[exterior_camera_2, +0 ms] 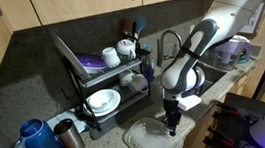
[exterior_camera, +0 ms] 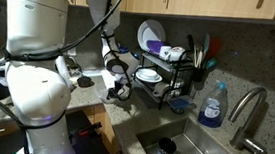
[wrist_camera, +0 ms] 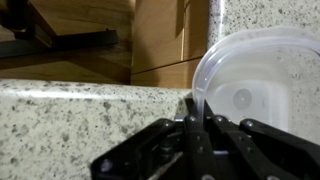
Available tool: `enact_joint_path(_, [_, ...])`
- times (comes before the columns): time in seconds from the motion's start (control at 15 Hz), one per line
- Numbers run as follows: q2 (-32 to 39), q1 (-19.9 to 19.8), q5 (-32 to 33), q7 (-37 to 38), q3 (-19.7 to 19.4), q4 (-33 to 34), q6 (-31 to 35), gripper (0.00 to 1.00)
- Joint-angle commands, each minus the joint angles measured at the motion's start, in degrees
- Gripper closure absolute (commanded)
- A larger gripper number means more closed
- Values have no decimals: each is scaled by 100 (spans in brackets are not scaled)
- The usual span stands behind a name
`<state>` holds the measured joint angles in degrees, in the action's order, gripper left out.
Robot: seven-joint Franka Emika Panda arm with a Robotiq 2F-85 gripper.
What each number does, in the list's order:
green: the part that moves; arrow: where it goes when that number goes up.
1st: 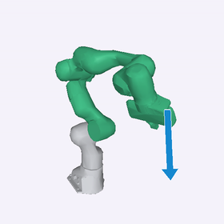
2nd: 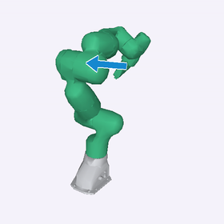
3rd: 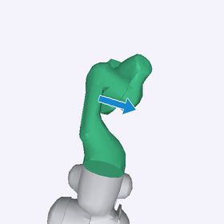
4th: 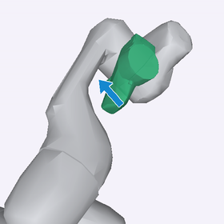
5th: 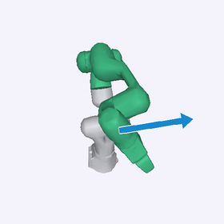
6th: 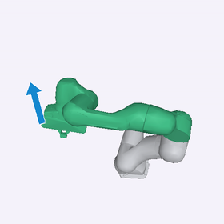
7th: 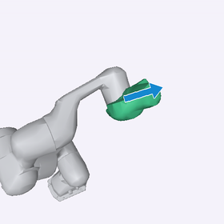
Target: Put the lunchbox on the drying rack.
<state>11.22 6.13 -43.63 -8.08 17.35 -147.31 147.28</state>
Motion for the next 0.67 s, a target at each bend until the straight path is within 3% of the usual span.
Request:
enact_joint_path(0.0, [-625, -141, -936, -782, -87, -299, -190, 98])
enact_joint_path(0.6, [-681, -151, -2603, -2489, -681, -268, -849, 98])
